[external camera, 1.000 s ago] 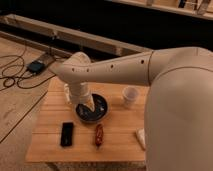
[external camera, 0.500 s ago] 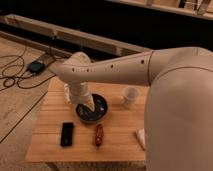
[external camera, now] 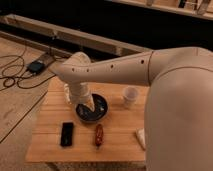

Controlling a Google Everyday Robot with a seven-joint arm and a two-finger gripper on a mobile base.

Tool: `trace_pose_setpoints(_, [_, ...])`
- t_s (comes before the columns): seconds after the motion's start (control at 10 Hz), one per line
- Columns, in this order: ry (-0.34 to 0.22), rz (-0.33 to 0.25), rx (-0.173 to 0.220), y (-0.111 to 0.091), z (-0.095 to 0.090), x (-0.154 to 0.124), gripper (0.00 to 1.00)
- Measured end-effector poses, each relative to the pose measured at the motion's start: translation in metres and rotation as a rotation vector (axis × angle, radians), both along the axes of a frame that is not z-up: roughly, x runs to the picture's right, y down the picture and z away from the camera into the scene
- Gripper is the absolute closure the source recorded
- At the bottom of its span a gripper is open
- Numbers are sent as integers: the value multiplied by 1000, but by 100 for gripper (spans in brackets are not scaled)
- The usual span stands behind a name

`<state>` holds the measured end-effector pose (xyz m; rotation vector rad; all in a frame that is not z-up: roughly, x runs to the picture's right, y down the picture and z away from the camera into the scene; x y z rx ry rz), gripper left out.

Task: Drag the ceramic bowl in a circle

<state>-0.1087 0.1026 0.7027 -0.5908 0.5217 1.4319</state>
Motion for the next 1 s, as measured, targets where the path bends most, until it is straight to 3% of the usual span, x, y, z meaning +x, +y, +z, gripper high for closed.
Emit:
trace_pose_setpoints(0.4, [65, -7, 5, 13, 25, 28, 35])
trace_pose_setpoints(1.0, [142, 79, 41, 51, 86, 77, 35])
